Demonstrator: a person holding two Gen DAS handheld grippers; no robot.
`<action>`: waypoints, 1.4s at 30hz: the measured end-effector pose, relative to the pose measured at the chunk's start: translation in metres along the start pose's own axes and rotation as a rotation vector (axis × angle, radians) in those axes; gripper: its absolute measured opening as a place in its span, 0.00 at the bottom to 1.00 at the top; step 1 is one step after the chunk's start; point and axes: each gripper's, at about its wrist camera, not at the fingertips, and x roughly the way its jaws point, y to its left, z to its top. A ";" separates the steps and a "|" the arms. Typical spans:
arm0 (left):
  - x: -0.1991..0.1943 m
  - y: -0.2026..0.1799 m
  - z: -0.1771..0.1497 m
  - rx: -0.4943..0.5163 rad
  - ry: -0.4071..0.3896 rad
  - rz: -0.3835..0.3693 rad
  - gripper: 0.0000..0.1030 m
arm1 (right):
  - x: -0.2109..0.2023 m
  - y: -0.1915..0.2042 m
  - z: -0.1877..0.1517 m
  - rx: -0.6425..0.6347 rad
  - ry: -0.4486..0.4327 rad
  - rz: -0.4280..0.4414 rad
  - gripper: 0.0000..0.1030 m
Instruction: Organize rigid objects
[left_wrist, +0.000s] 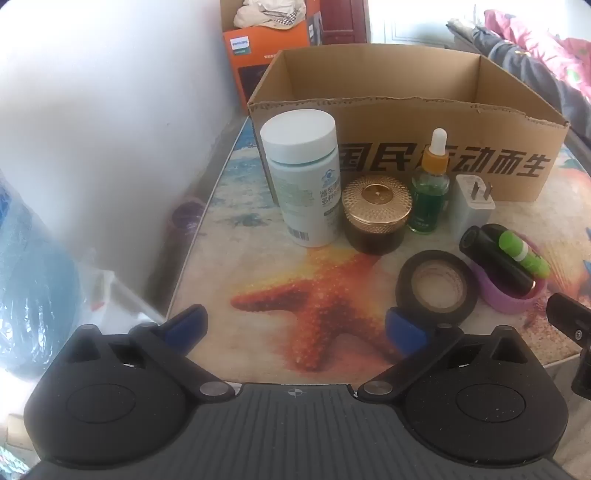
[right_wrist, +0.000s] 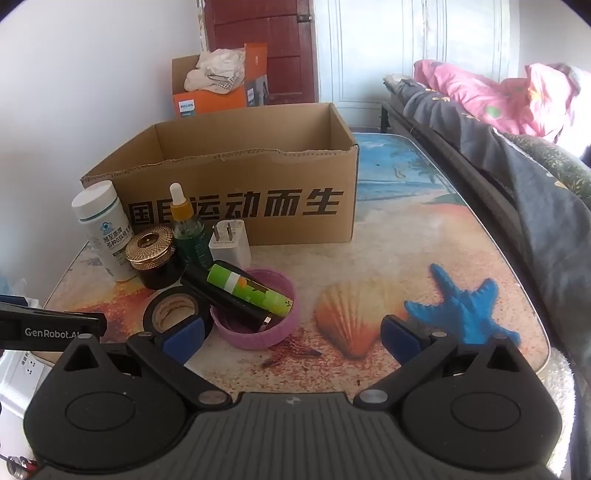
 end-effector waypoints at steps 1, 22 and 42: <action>0.000 0.000 0.000 0.002 0.002 0.003 1.00 | 0.000 -0.001 0.000 0.002 0.004 0.001 1.00; -0.002 0.005 0.001 -0.009 -0.010 0.009 1.00 | 0.001 0.001 0.003 0.004 0.032 0.017 1.00; -0.003 0.010 0.001 -0.013 -0.003 0.007 1.00 | 0.000 0.004 0.002 0.000 0.043 0.026 1.00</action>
